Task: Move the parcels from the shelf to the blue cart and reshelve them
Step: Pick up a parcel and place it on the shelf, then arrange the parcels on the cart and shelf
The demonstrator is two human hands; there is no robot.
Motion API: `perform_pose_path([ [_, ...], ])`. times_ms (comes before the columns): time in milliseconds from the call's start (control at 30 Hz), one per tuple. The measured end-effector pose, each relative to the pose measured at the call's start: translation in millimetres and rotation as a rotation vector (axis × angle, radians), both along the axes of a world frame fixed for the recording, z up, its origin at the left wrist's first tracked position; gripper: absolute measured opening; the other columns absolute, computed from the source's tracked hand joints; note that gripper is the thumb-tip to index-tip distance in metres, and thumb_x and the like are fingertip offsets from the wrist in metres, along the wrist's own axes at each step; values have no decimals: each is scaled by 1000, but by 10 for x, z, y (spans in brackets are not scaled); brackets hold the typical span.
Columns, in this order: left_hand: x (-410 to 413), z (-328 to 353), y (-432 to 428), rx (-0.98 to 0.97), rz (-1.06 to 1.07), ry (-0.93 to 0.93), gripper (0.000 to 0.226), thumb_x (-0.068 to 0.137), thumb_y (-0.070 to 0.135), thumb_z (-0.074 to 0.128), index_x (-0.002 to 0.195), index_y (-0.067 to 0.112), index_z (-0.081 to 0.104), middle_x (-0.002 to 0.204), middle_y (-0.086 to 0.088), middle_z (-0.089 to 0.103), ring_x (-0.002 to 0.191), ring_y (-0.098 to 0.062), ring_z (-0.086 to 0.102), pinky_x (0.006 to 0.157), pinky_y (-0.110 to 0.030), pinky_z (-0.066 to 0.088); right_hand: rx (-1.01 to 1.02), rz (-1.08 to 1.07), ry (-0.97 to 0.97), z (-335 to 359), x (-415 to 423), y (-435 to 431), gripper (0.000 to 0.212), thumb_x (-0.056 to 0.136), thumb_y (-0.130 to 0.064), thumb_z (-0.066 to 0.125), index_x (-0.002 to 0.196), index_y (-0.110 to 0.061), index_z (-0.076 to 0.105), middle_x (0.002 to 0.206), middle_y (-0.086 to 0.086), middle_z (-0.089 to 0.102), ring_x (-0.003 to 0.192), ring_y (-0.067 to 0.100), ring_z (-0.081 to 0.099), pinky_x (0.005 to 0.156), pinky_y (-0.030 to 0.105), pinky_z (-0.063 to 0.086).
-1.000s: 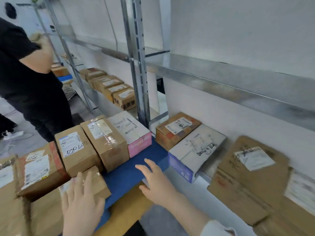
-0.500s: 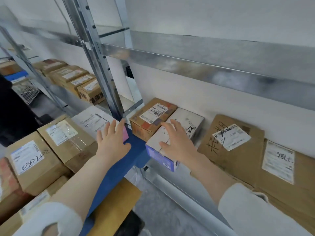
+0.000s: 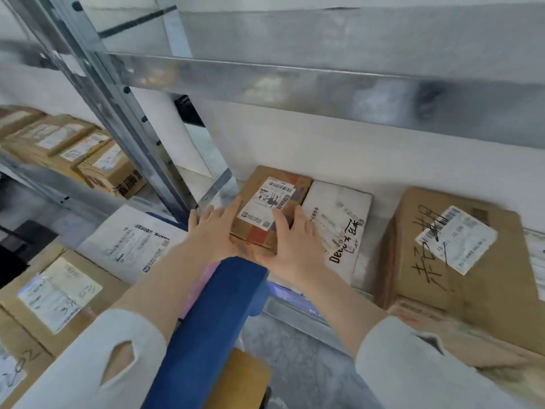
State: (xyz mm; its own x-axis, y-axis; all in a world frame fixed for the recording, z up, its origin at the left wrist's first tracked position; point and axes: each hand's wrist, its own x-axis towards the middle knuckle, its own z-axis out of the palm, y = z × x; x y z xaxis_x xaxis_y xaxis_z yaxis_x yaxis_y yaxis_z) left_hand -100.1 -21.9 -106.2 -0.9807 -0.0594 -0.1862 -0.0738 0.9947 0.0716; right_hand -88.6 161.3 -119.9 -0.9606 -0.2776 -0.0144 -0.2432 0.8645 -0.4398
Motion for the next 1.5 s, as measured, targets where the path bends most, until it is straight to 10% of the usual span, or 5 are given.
perform_pose_path([
  [800,-45,-137,20,136,-3,200,99,75,25,66,151,37,3,130,-8,41,122,-30,45,115,-53,16,-255,-16,125,-87,-51,-116,65,85,-30,66,142,-27,35,155,10,11,143,30,4,107,43,32],
  [1300,751,612,554,337,151,426,92,80,19,66,153,30,11,132,-13,35,120,-32,39,97,-44,44,-434,206,293,566,284,417,67,72,-53,61,131,-23,54,144,7,38,128,31,39,96,48,43],
  [1500,1262,840,645,375,336,438,86,84,17,61,152,33,10,130,-12,32,118,-32,37,90,-46,47,-491,371,313,729,475,382,63,69,-18,81,128,-18,58,140,10,42,126,34,40,100,53,39],
])
